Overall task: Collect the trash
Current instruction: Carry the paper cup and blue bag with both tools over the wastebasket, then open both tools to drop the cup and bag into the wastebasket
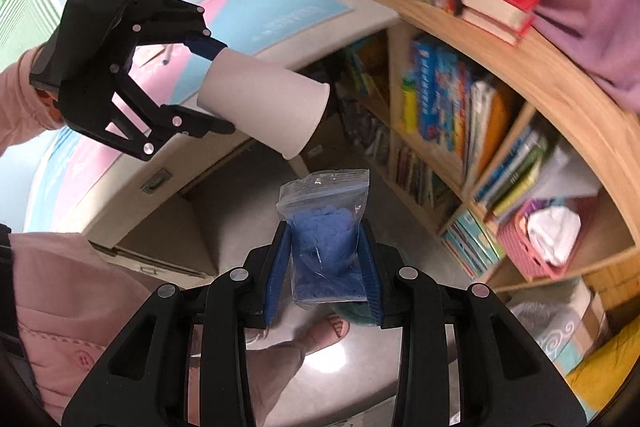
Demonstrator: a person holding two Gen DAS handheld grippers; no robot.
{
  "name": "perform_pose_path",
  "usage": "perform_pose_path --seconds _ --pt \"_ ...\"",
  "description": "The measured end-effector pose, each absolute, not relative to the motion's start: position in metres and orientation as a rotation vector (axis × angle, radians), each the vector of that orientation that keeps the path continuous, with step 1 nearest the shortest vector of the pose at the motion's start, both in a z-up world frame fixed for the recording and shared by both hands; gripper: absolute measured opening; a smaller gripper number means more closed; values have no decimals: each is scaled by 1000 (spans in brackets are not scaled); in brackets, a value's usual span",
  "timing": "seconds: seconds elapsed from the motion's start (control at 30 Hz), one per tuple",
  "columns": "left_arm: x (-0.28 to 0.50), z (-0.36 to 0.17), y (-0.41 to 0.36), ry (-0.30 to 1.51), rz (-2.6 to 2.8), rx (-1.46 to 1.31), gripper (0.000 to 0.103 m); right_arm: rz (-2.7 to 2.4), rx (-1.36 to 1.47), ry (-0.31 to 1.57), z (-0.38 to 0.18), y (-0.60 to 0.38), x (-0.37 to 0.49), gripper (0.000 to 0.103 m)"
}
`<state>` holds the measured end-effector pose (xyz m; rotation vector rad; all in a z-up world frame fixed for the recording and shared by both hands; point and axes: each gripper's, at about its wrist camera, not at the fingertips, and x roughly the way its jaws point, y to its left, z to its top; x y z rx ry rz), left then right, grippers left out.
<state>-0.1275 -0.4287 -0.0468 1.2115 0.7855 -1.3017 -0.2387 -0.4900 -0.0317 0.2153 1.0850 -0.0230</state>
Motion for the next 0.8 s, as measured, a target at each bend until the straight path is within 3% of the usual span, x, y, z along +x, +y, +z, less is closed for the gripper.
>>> perform_pose_path --seconds 0.8 --pt "-172 -87 -488 839 -1434 1295 58 -103 336 1124 -64 -532 -276 37"
